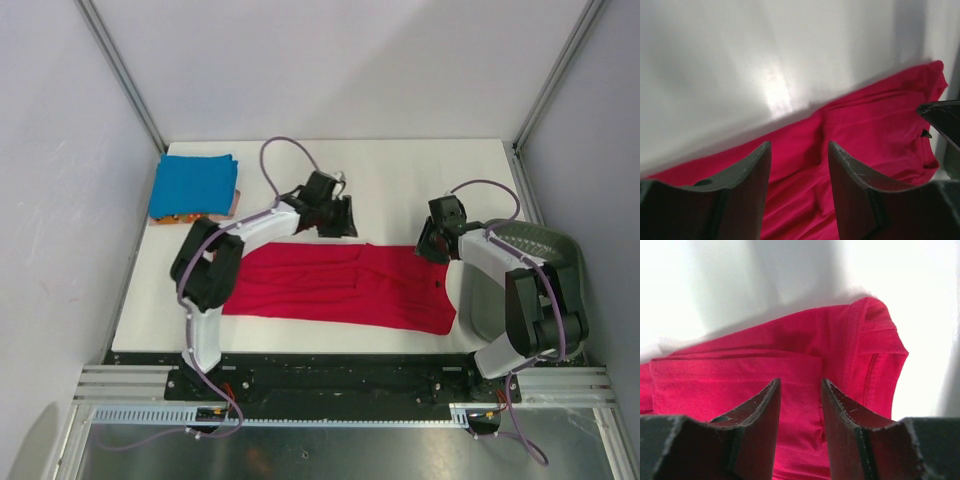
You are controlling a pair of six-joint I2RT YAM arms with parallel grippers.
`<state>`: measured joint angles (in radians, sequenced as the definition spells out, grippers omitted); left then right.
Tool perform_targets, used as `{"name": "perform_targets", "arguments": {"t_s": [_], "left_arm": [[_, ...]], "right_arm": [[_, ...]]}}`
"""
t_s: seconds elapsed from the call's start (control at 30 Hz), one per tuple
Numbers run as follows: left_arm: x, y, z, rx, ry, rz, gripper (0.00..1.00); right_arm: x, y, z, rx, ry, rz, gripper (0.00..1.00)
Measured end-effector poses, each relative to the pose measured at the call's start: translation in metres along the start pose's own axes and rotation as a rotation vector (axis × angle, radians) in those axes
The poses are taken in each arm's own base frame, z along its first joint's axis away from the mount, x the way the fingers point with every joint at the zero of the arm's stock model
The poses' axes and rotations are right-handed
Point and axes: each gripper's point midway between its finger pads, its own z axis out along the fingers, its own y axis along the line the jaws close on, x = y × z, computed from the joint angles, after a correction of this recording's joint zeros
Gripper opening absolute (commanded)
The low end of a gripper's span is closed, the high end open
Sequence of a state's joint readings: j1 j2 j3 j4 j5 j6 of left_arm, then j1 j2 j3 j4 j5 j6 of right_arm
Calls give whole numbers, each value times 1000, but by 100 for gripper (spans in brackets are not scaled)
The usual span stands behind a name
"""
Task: Fold and stack the t-shirts
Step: Fold the other side of the tshirt into a rectangle
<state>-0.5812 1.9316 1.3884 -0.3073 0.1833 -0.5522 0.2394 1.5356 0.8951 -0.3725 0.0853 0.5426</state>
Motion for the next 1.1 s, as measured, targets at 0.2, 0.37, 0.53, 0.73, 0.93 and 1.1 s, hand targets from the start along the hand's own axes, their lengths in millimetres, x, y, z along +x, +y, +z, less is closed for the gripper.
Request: {"name": "perform_targets", "arguments": {"t_s": [0.2, 0.37, 0.53, 0.73, 0.93, 1.1], "left_arm": [[24, -43, 45, 93, 79, 65, 54], [38, -50, 60, 111, 120, 68, 51], [41, -53, 62, 116, 128, 56, 42], [41, -54, 62, 120, 125, 51, 24], [41, -57, 62, 126, 123, 50, 9], [44, -59, 57, 130, 123, 50, 1]], "right_arm": [[-1, -4, 2, 20, -3, 5, 42], [-1, -4, 2, 21, -3, 5, 42], [-1, -4, 3, 22, 0, 5, 41], [1, -5, 5, 25, 6, 4, 28], [1, -4, 6, 22, 9, 6, 6], [2, -4, 5, 18, 11, 8, 0]]}}
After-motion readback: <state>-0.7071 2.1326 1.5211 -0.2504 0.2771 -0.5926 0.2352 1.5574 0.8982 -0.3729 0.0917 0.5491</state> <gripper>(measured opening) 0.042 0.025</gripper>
